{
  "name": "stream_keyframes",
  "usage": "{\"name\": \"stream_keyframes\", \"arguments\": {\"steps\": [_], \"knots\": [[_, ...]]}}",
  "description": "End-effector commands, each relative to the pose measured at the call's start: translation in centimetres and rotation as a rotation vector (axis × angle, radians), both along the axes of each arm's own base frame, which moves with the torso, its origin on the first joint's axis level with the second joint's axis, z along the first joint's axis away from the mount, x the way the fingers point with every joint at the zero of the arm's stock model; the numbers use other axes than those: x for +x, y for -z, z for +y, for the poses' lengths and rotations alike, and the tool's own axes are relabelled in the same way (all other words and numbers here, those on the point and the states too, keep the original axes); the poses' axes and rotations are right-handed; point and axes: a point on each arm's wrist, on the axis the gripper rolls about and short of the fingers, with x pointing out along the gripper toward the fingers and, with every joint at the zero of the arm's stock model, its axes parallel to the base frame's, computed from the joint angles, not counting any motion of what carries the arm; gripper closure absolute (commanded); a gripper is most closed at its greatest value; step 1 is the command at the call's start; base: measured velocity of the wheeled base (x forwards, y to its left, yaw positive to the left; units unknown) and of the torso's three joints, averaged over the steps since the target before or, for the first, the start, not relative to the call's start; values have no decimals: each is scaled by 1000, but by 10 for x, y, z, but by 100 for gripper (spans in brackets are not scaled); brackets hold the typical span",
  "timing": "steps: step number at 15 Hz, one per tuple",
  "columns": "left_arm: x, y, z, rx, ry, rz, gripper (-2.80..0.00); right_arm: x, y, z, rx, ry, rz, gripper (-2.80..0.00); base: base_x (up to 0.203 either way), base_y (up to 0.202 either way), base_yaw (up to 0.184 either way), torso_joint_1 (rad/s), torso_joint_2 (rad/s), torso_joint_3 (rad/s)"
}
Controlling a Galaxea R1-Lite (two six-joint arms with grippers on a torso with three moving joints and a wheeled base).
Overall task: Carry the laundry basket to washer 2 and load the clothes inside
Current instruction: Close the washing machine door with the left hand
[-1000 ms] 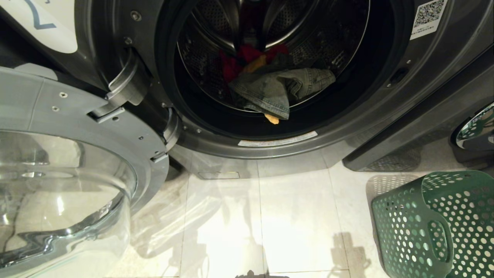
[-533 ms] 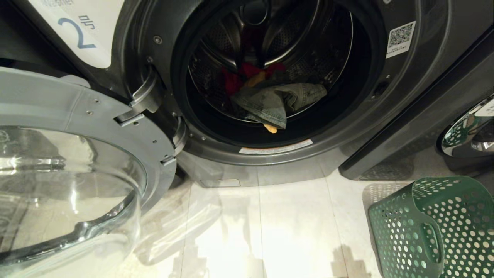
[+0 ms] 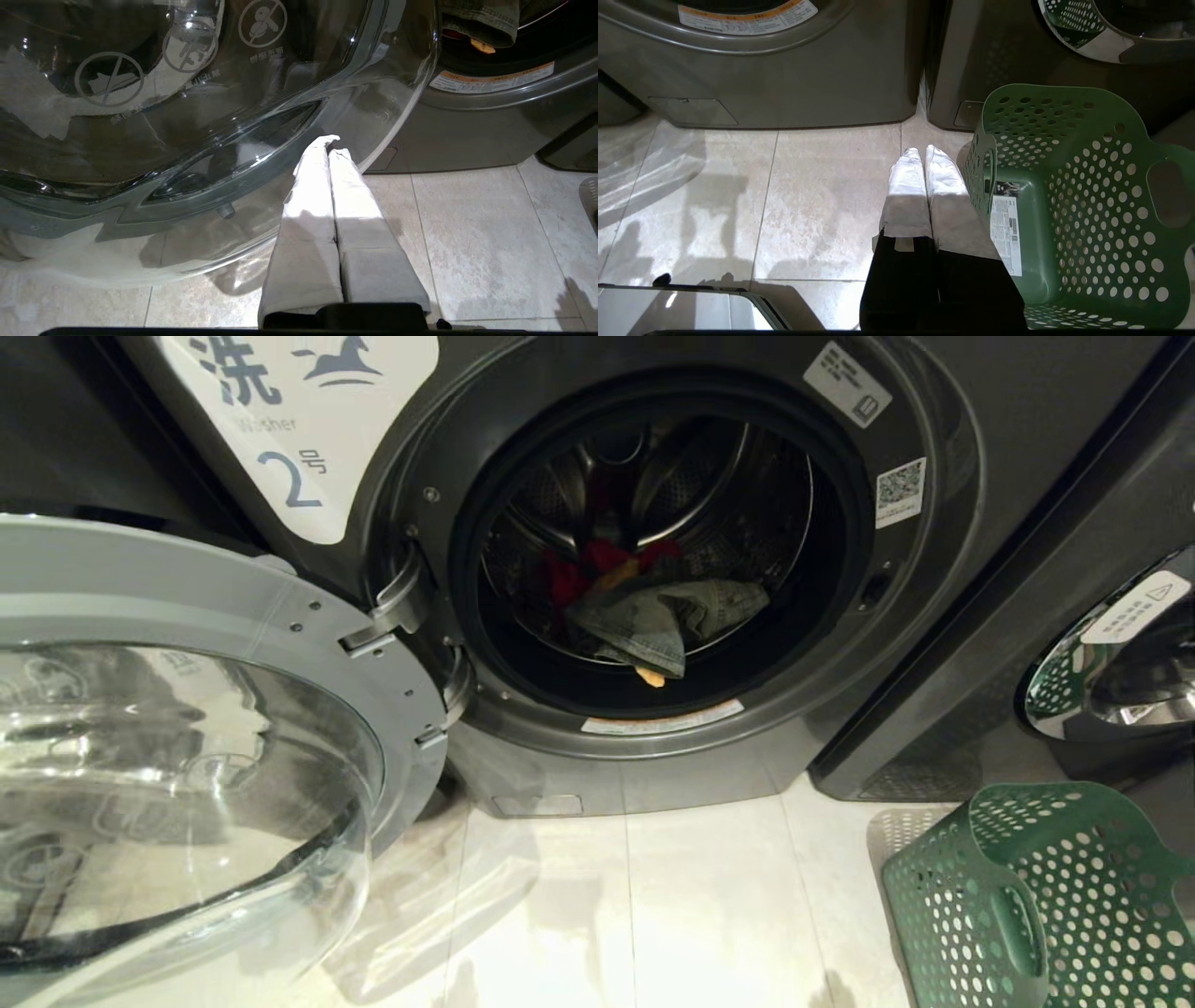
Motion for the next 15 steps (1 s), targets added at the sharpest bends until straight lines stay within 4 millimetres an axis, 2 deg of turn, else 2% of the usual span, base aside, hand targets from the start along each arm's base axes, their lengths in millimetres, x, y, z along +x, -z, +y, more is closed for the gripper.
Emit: {"name": "stream_keyframes", "arguments": {"steps": [1,15], "knots": [[3,11,0,2,0,40,0,0,0,0,0,-2,1,0,0,0,0,2,12,198],[3,11,0,1,0,40,0,0,0,0,-4,0,4,0,0,0,0,2,4,202]]}}
